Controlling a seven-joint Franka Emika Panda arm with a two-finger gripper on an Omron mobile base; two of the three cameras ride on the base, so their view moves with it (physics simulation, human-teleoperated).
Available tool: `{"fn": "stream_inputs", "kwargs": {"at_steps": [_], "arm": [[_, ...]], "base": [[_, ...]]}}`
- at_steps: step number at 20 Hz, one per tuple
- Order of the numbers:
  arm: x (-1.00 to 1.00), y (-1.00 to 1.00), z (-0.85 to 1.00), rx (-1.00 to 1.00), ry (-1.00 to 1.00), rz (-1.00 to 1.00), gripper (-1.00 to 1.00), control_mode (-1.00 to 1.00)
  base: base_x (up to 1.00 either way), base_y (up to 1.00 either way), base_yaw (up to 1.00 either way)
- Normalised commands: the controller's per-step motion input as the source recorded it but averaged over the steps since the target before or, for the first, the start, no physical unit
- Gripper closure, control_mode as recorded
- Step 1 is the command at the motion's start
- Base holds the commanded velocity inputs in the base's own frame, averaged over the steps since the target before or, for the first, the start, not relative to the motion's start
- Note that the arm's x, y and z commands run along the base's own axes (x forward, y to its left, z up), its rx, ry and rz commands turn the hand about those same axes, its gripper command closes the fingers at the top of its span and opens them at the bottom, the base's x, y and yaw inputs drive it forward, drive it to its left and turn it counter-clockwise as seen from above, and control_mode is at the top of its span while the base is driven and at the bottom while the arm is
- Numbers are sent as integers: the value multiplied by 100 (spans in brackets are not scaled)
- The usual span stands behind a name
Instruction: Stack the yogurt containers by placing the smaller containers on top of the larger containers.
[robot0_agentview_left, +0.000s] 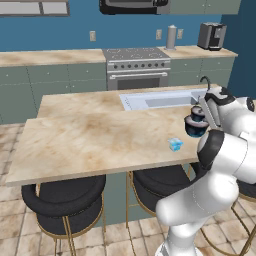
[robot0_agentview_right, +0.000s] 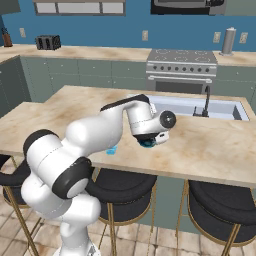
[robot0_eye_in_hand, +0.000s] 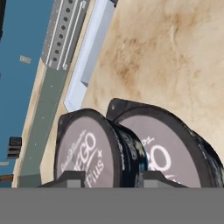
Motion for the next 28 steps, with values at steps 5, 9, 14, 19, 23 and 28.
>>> {"fn": "stream_inputs", "kwargs": {"at_steps": [5,9,14,19,23,28], "arm": [[0,0,0,0,0,0,100,-100],[0,0,0,0,0,0,-100,-100],[0,0,22,0,0,0,-100,-100],[0,0,53,0,0,0,-100,-100],[-13,0,53,0,3,0,-100,-100],[-44,17,25,-6,6,7,-100,-100]], "base": [[0,0,0],[0,0,0],[0,0,0],[0,0,0],[0,0,0],[0,0,0]]}}
